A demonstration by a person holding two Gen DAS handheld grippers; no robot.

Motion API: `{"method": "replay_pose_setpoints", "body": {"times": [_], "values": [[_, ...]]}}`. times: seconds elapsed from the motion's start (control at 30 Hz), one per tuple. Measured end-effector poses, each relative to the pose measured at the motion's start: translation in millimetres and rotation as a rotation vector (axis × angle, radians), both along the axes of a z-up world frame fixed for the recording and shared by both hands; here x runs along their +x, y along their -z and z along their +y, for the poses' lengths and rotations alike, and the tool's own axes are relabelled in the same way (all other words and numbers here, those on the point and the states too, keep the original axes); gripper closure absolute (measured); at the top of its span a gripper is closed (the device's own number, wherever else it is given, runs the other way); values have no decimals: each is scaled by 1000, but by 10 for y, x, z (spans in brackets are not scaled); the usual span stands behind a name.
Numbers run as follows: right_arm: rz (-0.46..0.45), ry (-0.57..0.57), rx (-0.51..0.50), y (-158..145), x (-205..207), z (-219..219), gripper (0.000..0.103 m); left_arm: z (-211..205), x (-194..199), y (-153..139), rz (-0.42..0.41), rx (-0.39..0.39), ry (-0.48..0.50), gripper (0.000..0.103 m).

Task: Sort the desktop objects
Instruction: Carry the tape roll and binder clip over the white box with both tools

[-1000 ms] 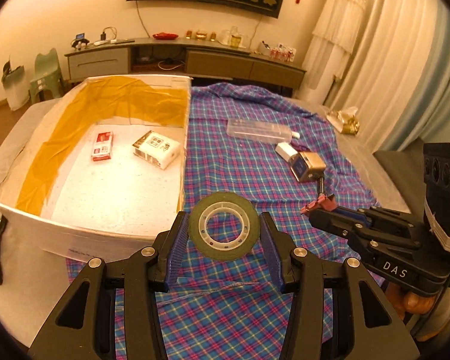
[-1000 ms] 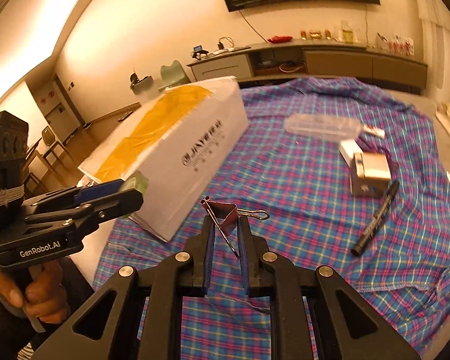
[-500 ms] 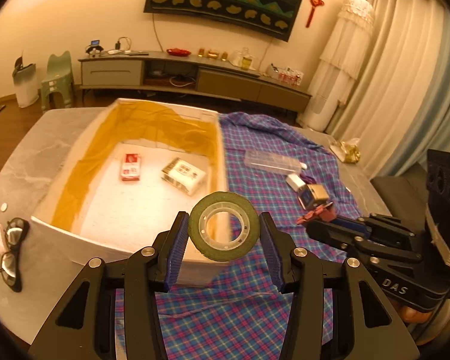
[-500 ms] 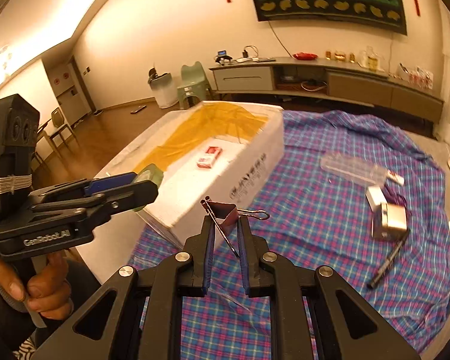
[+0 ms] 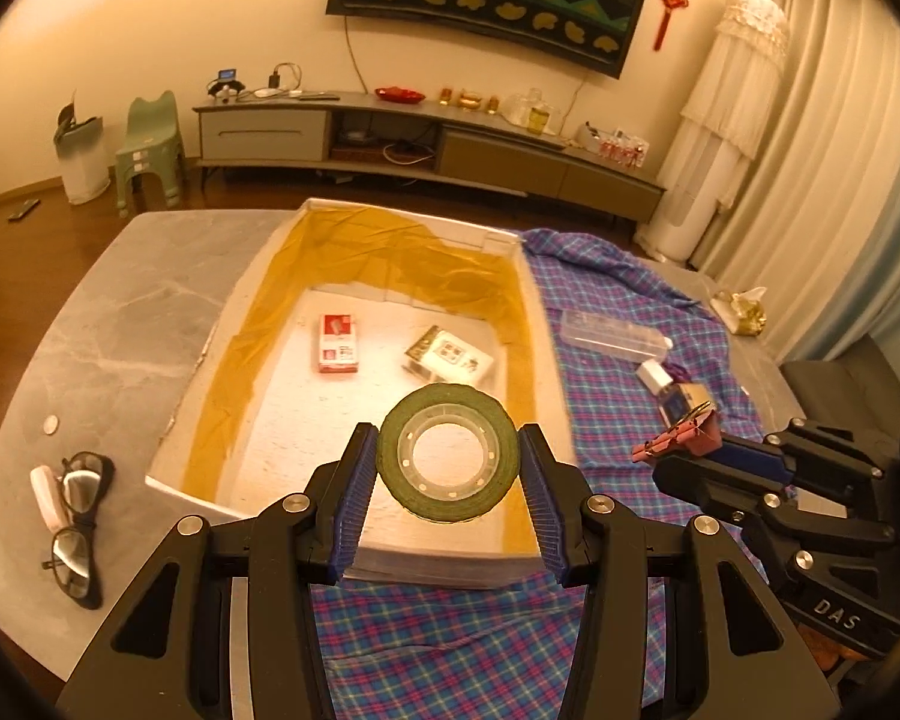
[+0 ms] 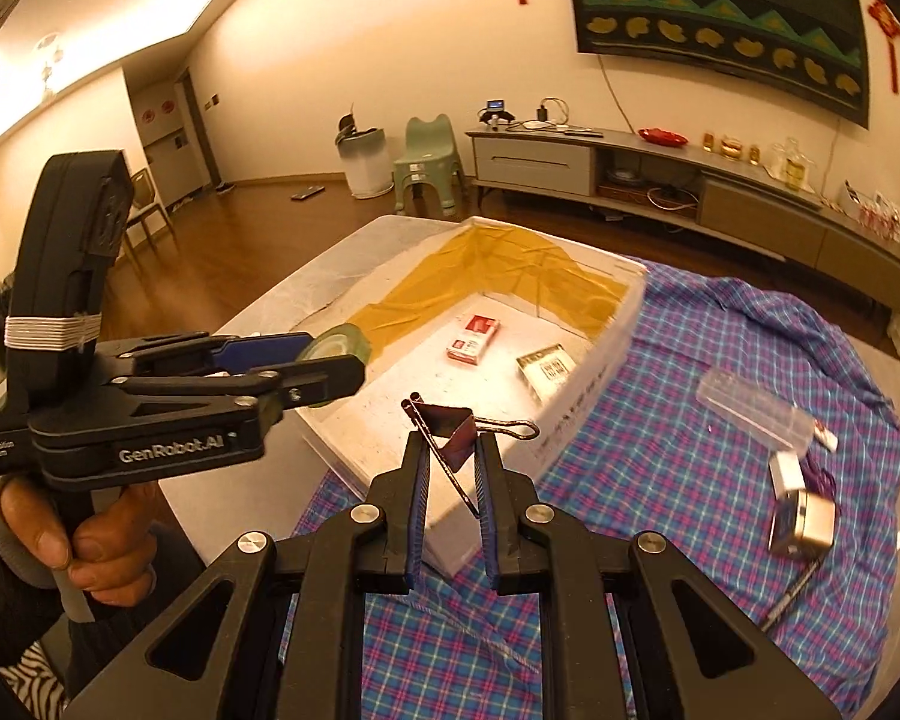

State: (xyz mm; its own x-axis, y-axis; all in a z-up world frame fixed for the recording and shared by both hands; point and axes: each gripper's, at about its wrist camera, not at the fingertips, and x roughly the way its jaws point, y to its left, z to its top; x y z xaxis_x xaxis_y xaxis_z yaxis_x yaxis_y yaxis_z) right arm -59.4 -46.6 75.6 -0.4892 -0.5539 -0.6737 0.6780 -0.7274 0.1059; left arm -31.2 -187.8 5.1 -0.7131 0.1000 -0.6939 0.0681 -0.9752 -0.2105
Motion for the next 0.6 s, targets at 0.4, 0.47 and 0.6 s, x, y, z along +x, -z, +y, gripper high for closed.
{"method": "replay_pose_setpoints", "body": {"times": [0.4,0.47,0.6], "values": [[1,-82,90,60,-179,-526,87,-302,-216,83,-57,-27,-17,54],[-2,-96,110,94,-216,-616,87,-356,-251,104,-71,-30,-18,54],[-26,-113,142,192,-324,-750,87,-441,-319,158,-93,-40,-19,54]]}}
